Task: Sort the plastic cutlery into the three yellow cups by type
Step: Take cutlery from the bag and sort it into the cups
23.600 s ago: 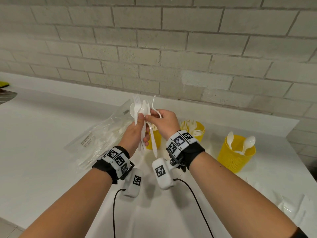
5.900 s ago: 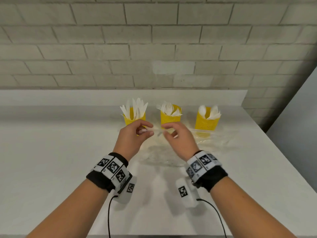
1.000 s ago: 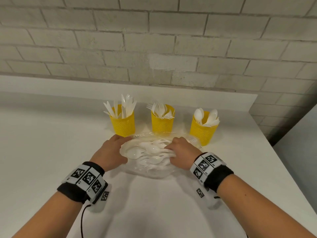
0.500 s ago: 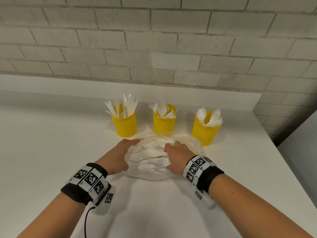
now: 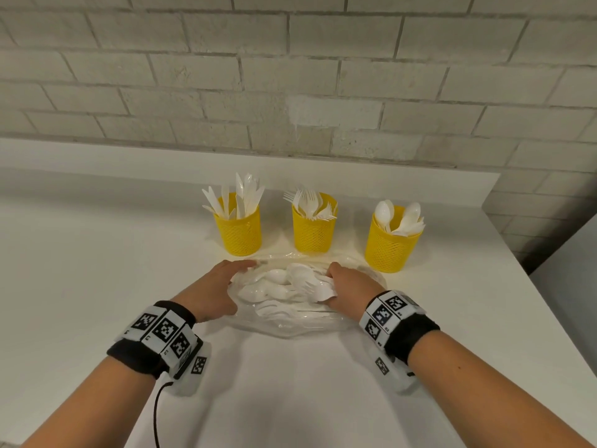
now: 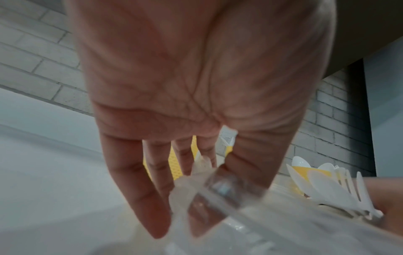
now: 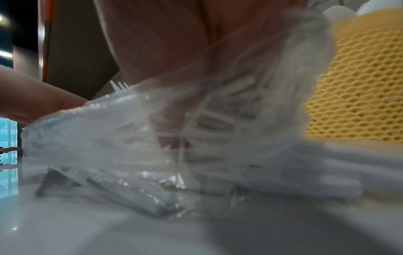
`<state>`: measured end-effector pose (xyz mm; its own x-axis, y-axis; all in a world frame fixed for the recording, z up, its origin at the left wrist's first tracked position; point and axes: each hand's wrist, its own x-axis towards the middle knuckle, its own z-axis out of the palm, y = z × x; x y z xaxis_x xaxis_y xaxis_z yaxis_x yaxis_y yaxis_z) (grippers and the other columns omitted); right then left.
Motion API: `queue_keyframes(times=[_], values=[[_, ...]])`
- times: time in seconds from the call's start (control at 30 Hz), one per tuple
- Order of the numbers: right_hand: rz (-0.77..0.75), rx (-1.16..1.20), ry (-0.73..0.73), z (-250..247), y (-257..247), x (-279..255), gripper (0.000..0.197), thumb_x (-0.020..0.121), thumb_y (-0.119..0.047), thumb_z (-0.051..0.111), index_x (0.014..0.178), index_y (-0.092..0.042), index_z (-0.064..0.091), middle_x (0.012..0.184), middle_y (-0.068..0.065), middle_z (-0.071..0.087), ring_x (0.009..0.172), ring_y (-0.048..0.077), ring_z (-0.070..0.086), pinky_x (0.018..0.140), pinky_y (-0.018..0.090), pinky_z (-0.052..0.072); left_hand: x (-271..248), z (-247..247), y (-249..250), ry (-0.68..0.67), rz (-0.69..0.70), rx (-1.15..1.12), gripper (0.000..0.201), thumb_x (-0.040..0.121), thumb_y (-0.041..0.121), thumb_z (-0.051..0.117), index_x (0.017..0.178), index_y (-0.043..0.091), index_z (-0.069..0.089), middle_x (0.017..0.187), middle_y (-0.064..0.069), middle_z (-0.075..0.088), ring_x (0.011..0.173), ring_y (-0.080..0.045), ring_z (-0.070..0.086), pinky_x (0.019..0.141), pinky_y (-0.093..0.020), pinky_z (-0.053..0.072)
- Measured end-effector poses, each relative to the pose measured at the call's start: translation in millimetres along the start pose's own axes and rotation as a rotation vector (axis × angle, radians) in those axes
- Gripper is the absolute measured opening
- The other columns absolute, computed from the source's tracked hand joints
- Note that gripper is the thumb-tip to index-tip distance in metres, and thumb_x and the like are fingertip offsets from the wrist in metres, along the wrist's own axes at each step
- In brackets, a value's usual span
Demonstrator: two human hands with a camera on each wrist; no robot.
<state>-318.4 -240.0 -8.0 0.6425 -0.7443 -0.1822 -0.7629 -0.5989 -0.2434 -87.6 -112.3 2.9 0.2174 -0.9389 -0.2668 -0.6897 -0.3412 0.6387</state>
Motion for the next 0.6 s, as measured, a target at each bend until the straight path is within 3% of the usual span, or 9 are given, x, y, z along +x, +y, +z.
queue_keyframes(times=[0.17, 0.33, 0.53, 0.6], values=[[-0.058, -0.067, -0.002, -4.7, 1.2, -1.5, 0.056, 0.085, -0.044, 0.062, 0.126, -0.01, 0.045, 0.127, 0.009, 0.046, 0.122, 0.027, 0.042, 0.1, 0.035, 0.035, 2.3, 4.1, 0.4, 0.175, 0.012, 0.139, 0.065, 0.079, 0.012, 0.066, 0.135, 0.036, 0.044, 0.134, -0.004, 0.043, 0.122, -0.023, 0.039, 0.106, -0.036, 0.034], [-0.09, 0.063, 0.059, -18.1, -3.6, -7.5, 0.041, 0.085, -0.033, 0.061, 0.113, -0.006, 0.046, 0.116, 0.013, 0.05, 0.11, 0.029, 0.042, 0.087, 0.036, 0.036, -2.8, 11.1, 26.3, 0.44, 0.075, 0.316, 0.037, 0.08, 0.025, 0.066, 0.116, 0.033, 0.06, 0.13, 0.001, 0.037, 0.12, -0.023, 0.033, 0.098, -0.037, 0.032], [-0.123, 0.096, 0.028, -22.7, -3.5, -7.9, 0.038, 0.084, -0.033, 0.062, 0.11, -0.007, 0.05, 0.112, 0.013, 0.047, 0.106, 0.028, 0.041, 0.087, 0.035, 0.033, -1.7, 21.3, 42.4, 0.331, 0.077, 0.325, 0.03, 0.084, 0.031, 0.061, 0.113, 0.037, 0.058, 0.12, 0.005, 0.042, 0.118, -0.018, 0.036, 0.098, -0.036, 0.03], [-0.134, 0.191, 0.017, -21.5, -3.9, -10.8, 0.029, 0.086, -0.029, 0.061, 0.103, -0.011, 0.046, 0.103, 0.011, 0.05, 0.098, 0.027, 0.046, 0.078, 0.033, 0.036, -1.8, 25.3, 44.4, 0.284, 0.088, 0.312, 0.03, 0.085, 0.032, 0.061, 0.114, 0.036, 0.057, 0.117, 0.006, 0.045, 0.117, -0.017, 0.039, 0.096, -0.035, 0.031]])
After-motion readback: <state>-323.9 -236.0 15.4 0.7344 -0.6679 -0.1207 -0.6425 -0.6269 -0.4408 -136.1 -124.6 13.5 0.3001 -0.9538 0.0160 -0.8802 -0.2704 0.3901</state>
